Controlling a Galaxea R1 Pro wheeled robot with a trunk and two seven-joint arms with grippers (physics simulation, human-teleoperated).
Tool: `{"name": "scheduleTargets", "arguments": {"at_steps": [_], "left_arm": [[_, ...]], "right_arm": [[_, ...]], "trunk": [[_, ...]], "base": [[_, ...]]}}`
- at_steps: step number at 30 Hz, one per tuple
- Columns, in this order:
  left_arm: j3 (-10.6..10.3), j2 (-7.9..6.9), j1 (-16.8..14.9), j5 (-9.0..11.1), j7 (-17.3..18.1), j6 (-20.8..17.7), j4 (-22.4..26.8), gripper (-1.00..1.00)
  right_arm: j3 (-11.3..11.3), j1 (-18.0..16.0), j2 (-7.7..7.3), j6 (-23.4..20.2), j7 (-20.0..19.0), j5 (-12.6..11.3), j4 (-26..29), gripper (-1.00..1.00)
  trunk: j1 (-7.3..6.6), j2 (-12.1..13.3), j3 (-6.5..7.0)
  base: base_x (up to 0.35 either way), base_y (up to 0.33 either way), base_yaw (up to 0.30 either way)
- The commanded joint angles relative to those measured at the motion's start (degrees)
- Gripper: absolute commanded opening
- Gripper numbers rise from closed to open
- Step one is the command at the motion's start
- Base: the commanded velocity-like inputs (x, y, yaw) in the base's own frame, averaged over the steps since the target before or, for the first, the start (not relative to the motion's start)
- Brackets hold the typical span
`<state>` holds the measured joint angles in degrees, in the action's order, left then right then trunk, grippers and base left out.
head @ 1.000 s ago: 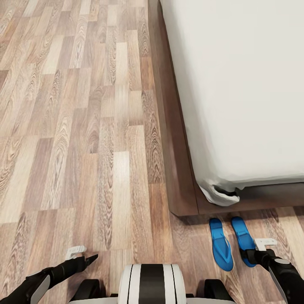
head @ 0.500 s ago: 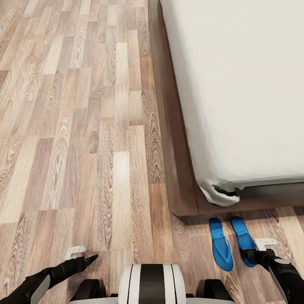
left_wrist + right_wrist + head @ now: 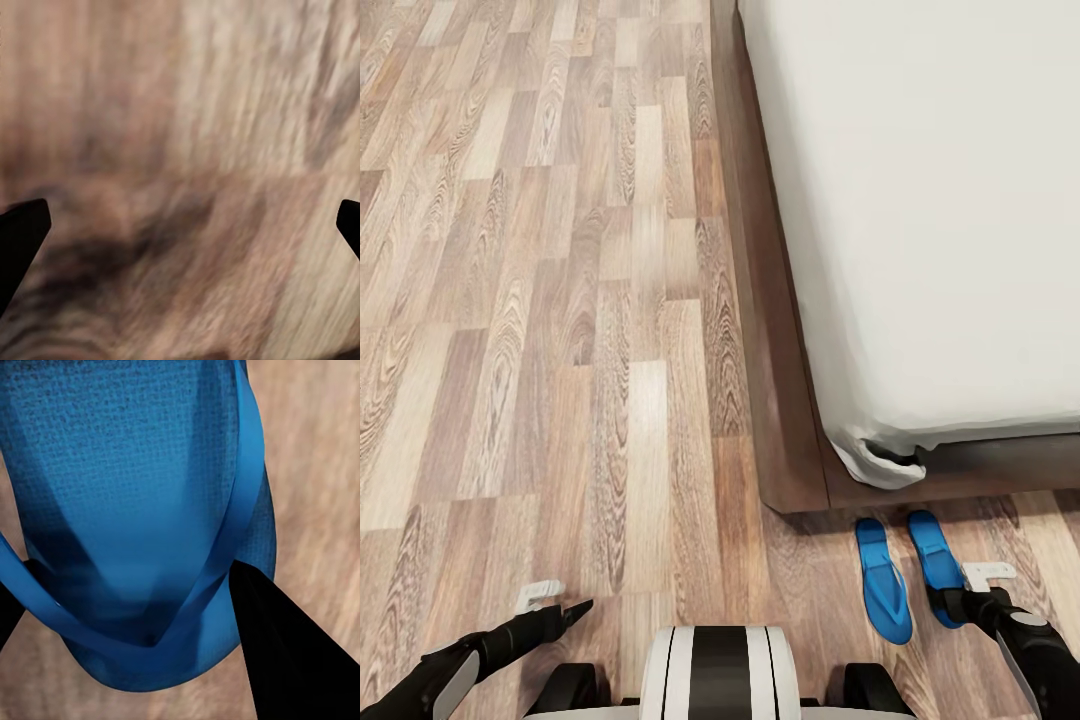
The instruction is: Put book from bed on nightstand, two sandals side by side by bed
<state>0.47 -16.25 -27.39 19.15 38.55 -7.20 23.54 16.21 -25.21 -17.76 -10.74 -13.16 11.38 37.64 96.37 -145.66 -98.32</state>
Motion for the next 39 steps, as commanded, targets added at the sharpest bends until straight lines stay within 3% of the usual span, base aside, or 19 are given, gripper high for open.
{"name": "scheduleTargets", "arguments": {"at_steps": [1,15,39], "left_arm": [[0.1,-0.01,0.0,0.5,0.1,-0.4,0.0,1.00],[0.1,-0.01,0.0,0.6,0.0,-0.4,0.0,1.00],[0.1,-0.01,0.0,0.6,-0.1,-0.4,0.0,1.00]], "right_arm": [[0.3,0.0,0.04,-0.4,-0.6,0.3,0.2,-1.00],[0.3,0.0,0.09,-6.9,-0.3,0.5,0.2,-1.00],[0.3,0.0,0.09,-7.1,-0.3,0.5,0.2,-1.00]], "trunk": [[0.00,0.0,-0.03],[0.00,0.0,-0.03],[0.00,0.0,-0.03]], "base": [[0.000,0.000,0.000],[0.000,0.000,0.000],[0.000,0.020,0.000]]}}
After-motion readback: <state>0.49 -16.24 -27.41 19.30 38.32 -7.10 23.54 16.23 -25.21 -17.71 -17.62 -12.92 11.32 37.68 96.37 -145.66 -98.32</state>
